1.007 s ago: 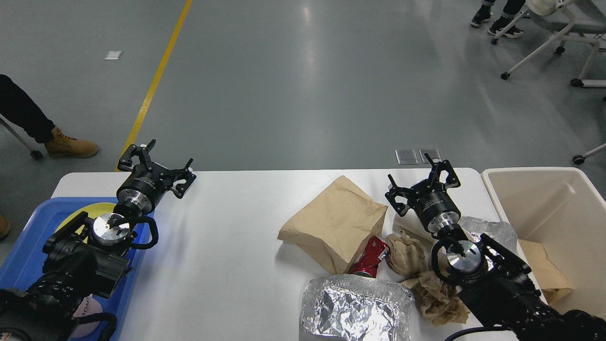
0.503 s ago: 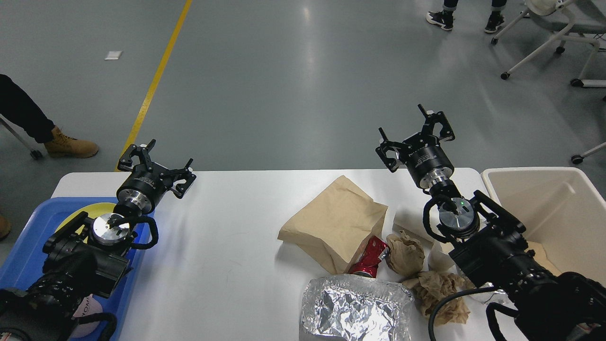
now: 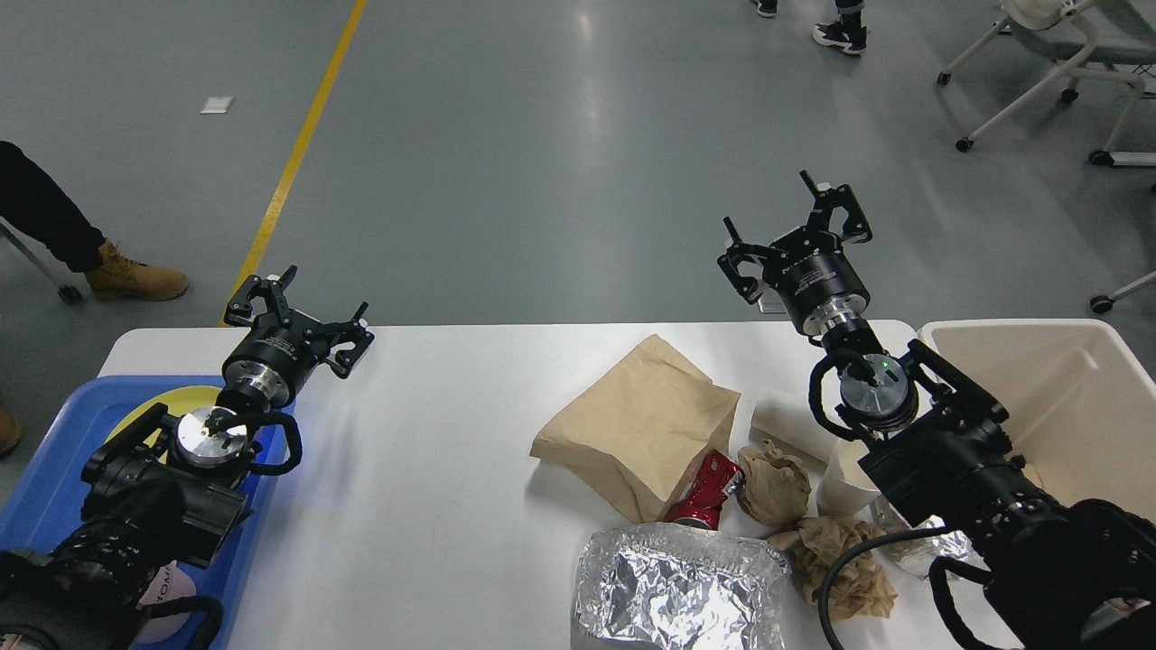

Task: Tidy desktop
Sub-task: 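Raise the right gripper up and away from the brown paper bag, then swing the right gripper back down toward the brown paper bag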

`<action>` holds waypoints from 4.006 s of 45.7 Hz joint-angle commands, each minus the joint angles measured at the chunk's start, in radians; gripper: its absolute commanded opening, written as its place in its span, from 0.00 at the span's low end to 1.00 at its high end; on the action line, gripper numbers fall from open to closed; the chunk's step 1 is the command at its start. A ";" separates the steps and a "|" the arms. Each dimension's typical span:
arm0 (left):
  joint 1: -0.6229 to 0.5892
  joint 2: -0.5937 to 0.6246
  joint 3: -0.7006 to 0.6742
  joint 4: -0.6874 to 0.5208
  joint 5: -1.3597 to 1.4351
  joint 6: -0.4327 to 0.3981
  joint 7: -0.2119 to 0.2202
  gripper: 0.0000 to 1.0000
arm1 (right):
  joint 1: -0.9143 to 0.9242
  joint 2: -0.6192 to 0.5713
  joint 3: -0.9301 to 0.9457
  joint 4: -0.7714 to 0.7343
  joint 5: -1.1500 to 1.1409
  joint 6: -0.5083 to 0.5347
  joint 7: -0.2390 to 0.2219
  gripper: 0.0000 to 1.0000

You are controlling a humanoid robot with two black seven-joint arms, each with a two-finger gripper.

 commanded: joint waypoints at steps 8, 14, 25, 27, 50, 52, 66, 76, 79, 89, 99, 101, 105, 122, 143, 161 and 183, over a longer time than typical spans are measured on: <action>0.000 0.000 0.000 0.000 0.000 0.000 0.000 0.96 | 0.128 -0.104 -0.008 0.004 -0.001 0.014 0.002 1.00; 0.000 0.000 0.000 0.000 0.000 0.000 0.000 0.96 | 0.179 -0.109 -0.011 0.001 -0.001 0.008 0.000 1.00; 0.000 0.000 0.000 0.000 0.000 0.000 0.000 0.96 | 0.221 -0.219 -0.114 -0.008 -0.023 -0.007 0.000 1.00; 0.000 0.000 0.000 0.000 0.000 0.000 0.000 0.96 | 0.242 -0.262 -0.187 -0.008 -0.019 -0.007 0.000 1.00; 0.000 0.000 0.000 0.000 0.000 0.000 0.000 0.96 | 0.800 -0.517 -1.549 0.087 -0.022 0.016 0.000 1.00; 0.000 0.000 0.000 0.000 0.000 0.000 0.000 0.96 | 0.854 -0.517 -1.689 0.139 -0.023 0.016 0.000 1.00; 0.000 0.000 0.000 0.000 0.000 0.000 0.000 0.96 | 1.149 -0.459 -2.189 0.523 -0.024 0.019 -0.001 1.00; 0.000 0.000 0.000 0.000 0.000 0.000 0.000 0.96 | 1.247 -0.270 -2.464 0.612 -0.030 0.152 -0.003 1.00; 0.000 0.000 0.000 0.000 0.000 0.000 0.000 0.96 | 1.264 -0.276 -2.478 0.612 -0.052 0.215 -0.003 1.00; 0.000 0.000 0.000 0.000 0.000 0.000 0.000 0.96 | 1.351 -0.166 -2.614 0.641 -0.065 0.353 -0.003 1.00; 0.000 0.000 0.000 0.000 0.000 0.000 0.000 0.96 | 1.416 -0.081 -2.641 0.672 -0.067 0.425 -0.003 1.00; 0.001 0.000 0.000 0.000 0.000 0.000 0.000 0.96 | 1.432 -0.064 -2.639 0.672 -0.067 0.450 -0.003 1.00; 0.000 0.000 0.000 0.000 0.000 0.000 0.000 0.96 | 1.452 -0.043 -2.624 0.673 -0.067 0.491 -0.003 1.00; 0.000 0.000 0.000 0.000 0.000 0.000 0.000 0.96 | 1.508 0.043 -2.444 0.734 -0.062 0.491 0.000 1.00; 0.000 0.000 0.000 0.000 0.000 0.000 0.000 0.96 | 1.538 0.077 -2.447 0.765 -0.067 0.491 -0.005 1.00; 0.000 0.000 0.000 0.000 0.000 0.000 0.000 0.96 | 1.488 0.066 -2.473 0.767 -0.085 0.491 -0.006 1.00; 0.000 0.000 0.000 0.000 0.000 0.000 0.000 0.96 | 1.299 -0.126 -2.490 0.925 -0.079 -0.122 -0.066 1.00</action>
